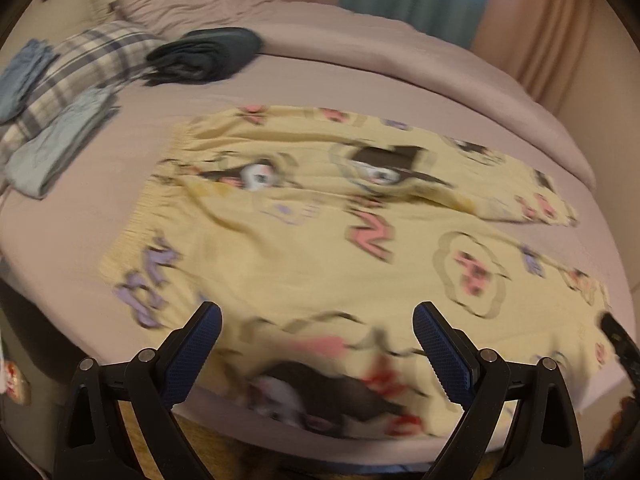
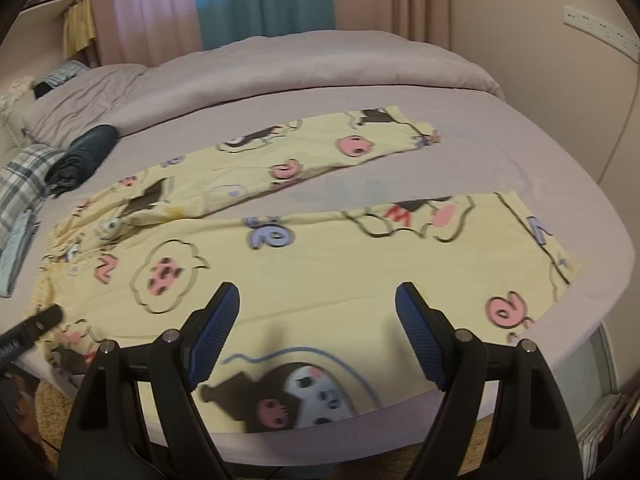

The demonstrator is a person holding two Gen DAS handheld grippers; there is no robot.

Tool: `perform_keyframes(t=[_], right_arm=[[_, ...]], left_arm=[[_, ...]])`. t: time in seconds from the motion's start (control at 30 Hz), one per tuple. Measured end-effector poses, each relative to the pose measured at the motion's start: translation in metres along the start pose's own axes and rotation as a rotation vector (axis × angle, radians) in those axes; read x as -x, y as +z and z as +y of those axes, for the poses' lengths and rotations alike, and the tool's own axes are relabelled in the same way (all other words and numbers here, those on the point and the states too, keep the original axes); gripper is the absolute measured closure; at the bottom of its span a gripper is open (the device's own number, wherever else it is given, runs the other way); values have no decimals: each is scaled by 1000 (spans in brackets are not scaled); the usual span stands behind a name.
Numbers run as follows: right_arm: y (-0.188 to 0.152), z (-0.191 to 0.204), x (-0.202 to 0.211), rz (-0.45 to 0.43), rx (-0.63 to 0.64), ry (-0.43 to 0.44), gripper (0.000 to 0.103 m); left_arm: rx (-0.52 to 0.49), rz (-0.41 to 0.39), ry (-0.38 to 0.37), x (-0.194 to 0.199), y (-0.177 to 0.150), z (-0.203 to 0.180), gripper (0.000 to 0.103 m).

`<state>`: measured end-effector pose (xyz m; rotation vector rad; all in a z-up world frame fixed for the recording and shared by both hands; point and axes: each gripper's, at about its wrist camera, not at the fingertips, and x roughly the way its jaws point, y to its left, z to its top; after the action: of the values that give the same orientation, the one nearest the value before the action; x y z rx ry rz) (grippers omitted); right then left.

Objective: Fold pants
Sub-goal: 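Close the left gripper on the waistband while the right gripper grasps the leg hem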

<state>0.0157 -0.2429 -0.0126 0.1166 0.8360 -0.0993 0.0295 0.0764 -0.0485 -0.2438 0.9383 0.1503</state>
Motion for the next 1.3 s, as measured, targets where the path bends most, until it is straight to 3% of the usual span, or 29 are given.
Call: perform_keyframes(t=[0.1,0.33,0.43,0.67,0.73,0.8,0.87,0.9,0.97,1.0,1.03,1.1,1.17,1.3], right_arm=[[5,-39,1,-16,-61,-27,22],[7,-149,-22,45,-229,-250,22],[4,-184,-29,54,-266,-304,22],[-10,-224,-46,123,-374,-277,22],[-14,-227,-48,114,-392,-259,21],[-13,-223,-50,98,-378,-265,21],[-12,-221,-54,87,-368,-266,22],[-12,-220,-54,81,-363,-264,26],[-10,-217,-57,68,-347,-268,38],[-9,-216,-57,63,-338,-265,43],[-8,-215,-57,54,-325,-257,55],[-7,-214,-57,47,-316,-256,87],[-5,-216,-54,34,-335,-231,94],[2,-217,-32,-44,-373,-196,96]], left_arm=[[53,-3,52,-7,12,33,7],[153,15,146,-27,25,97,7],[178,5,176,-27,25,113,7],[242,13,208,-28,24,134,7],[255,36,179,-33,23,136,7],[294,53,55,-39,19,137,9],[321,67,-31,-44,13,135,21],[300,54,-6,-44,12,131,24],[245,43,74,-43,10,120,55],[236,36,82,-41,8,118,64],[235,34,64,-40,7,117,80],[254,28,23,-36,7,121,81],[264,9,18,-25,8,125,81],[264,-35,-15,2,13,132,81]])
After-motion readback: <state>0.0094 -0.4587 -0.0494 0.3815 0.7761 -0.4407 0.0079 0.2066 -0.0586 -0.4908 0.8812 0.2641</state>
